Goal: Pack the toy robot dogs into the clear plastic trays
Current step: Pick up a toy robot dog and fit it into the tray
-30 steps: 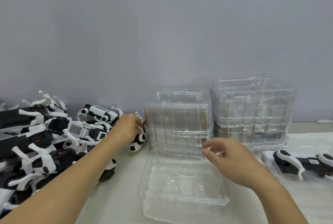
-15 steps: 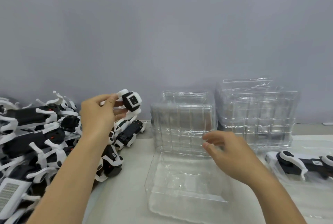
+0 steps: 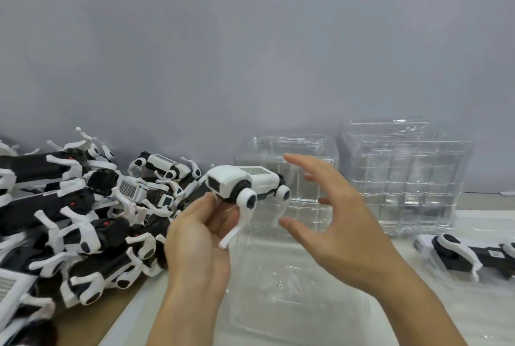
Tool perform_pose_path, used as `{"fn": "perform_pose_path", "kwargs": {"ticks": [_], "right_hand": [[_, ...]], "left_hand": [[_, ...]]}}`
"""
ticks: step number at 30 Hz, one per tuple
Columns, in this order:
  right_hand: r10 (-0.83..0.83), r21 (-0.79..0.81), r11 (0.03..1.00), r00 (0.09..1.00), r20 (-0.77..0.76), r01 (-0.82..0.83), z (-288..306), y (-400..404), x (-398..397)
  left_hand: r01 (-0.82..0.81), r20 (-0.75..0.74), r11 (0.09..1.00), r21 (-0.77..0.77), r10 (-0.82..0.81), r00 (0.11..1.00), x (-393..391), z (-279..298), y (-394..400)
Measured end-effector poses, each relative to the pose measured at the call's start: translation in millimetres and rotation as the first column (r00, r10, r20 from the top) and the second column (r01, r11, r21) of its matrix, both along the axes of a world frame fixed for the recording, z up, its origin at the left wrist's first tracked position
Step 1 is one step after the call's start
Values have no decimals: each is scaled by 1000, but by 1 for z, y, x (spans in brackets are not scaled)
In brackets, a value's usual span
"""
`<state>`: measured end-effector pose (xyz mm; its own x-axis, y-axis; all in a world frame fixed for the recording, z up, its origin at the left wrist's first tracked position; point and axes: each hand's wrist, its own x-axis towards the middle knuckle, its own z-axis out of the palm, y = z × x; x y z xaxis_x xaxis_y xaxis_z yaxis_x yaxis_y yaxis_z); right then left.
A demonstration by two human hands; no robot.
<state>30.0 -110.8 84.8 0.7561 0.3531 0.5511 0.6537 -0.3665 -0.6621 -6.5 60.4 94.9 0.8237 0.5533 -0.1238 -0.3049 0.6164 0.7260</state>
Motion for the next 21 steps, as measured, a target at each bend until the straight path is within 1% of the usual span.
{"fn": "perform_pose_path", "kwargs": {"ticks": [3, 7, 8, 9, 10, 11, 12, 13, 14, 15, 16, 18, 20, 21], "right_hand": [[-31, -22, 999, 994, 104, 34, -2, 10, 0], [-106, 10, 994, 980, 166, 106, -11, 13, 7], [-123, 16, 992, 978, 166, 122, -13, 12, 9], [-131, 27, 991, 978, 163, 129, -14, 10, 10], [-132, 51, 991, 979, 153, 126, -16, 7, 12], [-128, 90, 989, 983, 132, 117, -17, 4, 14], [-125, 133, 985, 987, 104, 111, -17, 1, 15], [-124, 172, 979, 989, 76, 109, -16, -2, 15], [-125, 198, 974, 991, 51, 112, -15, -5, 16], [-129, 208, 971, 991, 31, 120, -14, -8, 16], [-128, 206, 971, 992, 4, 124, -13, -12, 15], [-100, 182, 977, 993, -59, 109, -12, -17, 15], [-66, 119, 990, 991, -116, 79, -12, -21, 16], [-53, 81, 995, 987, -150, 65, -13, -21, 17]], "left_hand": [[138, 3, 990, -19, -138, 990, 7, -5, -6], [302, -23, 952, 54, -301, 953, 10, -9, -13], [334, -30, 935, 117, -333, 942, 11, -10, -12], [343, -42, 915, 213, -342, 939, 11, -10, -10], [321, -66, 886, 334, -318, 946, 12, -11, -6], [272, -97, 842, 467, -258, 961, 13, -13, 0], [215, -131, 770, 601, -170, 977, 14, -16, 6], [177, -164, 670, 721, -83, 983, 14, -19, 13], [177, -200, 568, 804, -21, 979, 14, -21, 18], [213, -248, 485, 848, 8, 969, 14, -24, 23], [277, -308, 426, 861, 2, 951, 15, -26, 26], [441, -444, 315, 840, -67, 893, 20, -33, 31], [567, -555, 164, 807, -116, 823, 23, -43, 34], [603, -589, 130, 787, -133, 797, 24, -48, 33]]}}
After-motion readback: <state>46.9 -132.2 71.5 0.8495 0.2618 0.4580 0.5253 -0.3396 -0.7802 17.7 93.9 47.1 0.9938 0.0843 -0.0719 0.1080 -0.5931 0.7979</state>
